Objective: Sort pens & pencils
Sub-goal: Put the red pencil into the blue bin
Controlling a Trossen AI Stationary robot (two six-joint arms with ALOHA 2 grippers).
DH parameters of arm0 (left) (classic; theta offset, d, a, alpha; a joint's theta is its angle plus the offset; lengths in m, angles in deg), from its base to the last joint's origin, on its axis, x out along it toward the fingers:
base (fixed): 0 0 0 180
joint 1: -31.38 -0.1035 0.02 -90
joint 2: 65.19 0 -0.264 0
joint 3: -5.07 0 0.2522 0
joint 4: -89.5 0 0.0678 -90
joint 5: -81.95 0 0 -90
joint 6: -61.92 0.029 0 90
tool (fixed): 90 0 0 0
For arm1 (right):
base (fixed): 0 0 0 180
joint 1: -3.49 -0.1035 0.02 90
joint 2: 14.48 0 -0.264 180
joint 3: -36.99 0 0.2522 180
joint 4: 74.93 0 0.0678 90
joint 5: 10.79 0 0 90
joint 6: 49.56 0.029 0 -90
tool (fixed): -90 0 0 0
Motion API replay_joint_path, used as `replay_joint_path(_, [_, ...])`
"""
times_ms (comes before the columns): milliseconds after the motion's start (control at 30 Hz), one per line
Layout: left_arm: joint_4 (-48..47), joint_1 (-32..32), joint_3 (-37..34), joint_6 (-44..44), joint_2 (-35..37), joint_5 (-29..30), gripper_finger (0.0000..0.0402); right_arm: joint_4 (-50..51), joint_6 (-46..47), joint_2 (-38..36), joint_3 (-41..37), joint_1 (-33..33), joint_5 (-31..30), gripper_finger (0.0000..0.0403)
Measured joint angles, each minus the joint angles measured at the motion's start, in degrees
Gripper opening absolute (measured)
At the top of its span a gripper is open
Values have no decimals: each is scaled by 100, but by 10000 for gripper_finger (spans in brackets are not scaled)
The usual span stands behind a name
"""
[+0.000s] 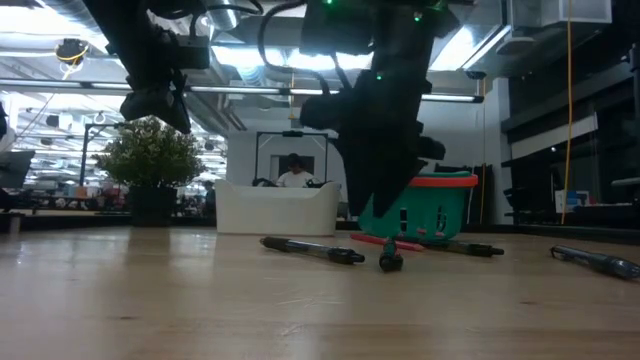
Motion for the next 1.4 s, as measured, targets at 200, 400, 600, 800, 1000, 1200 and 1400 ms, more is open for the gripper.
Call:
replay_joint_path(200, [-1,-2,0,-45,0,1,50,0,-201,74,0,70,2,182])
replay_joint_path(400, [-19,0,0,-56,0,1,50,113,-396,84,0,72,48,181])
replay_joint_path(600, [-23,0,0,-73,0,1,50,86,-434,84,0,0,21,181])
replay_joint_path(800, [-23,-1,0,-96,0,1,50,-44,811,84,0,0,78,181])
replay_joint_path(1000, [-23,-2,0,-115,0,1,50,32,1488,84,0,2,163,181])
replay_joint_path(1200, [-23,-2,0,-116,2,1,50,558,2002,84,0,2,198,181])
replay_joint_path(1400, [-21,-2,0,-115,2,1,50,517,2116,84,0,2,208,181])
